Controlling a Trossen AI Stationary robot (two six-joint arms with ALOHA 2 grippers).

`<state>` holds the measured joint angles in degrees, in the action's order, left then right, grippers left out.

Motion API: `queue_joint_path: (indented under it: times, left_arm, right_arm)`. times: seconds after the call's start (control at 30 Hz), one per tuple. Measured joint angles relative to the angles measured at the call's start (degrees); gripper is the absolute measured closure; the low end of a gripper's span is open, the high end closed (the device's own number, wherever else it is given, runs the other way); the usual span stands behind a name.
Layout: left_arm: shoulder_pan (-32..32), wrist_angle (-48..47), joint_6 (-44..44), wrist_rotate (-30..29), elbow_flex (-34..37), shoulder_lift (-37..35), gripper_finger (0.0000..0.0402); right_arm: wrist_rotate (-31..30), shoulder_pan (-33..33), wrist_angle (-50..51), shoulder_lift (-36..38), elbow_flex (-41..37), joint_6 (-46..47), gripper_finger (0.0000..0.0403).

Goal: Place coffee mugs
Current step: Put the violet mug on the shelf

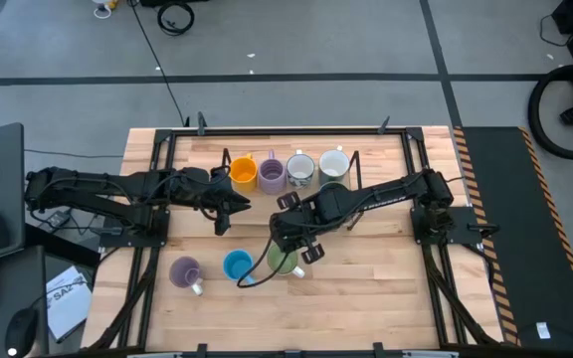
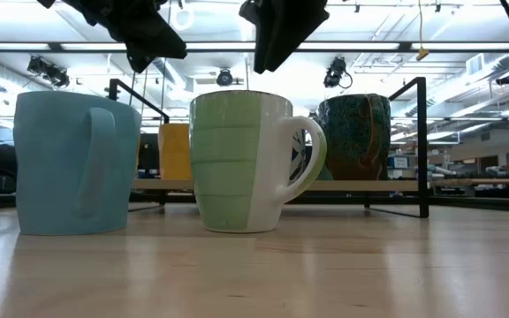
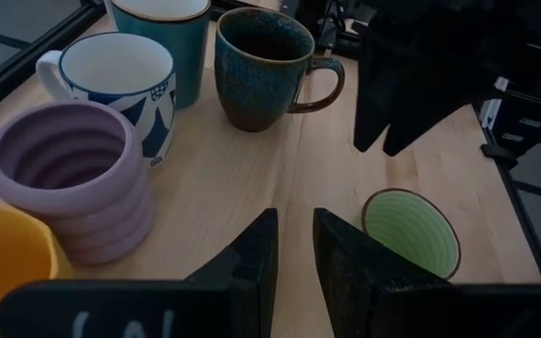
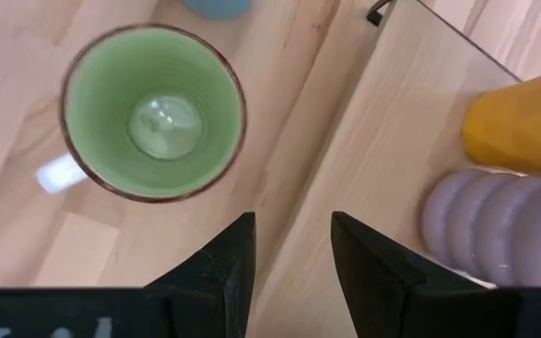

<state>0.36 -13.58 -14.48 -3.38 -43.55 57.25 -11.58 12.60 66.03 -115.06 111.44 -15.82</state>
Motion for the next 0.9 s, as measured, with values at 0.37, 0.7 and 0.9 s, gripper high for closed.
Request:
queue_joint_path:
  times: [0.37,0.7,0.9]
  left_arm:
    - [0.17,-1.26,-2.96,2.03,0.02,0.0,0.0324]
    - [-0.56,-1.7,-4.65,5.16,0.02,0.0,0.0324]
    - [-4.53,-3.51,-5.81,7.06,0.02,0.07,0.0324]
  right_arm:
    - [0.28,1.46,3.24,1.59,0.27,-5.6,0.0257]
    - [6.91,2.2,-5.91,1.19,2.46,-6.74,0.0257]
    - [3.1,2.14,-5.7,1.15,0.7,-6.75,0.0257]
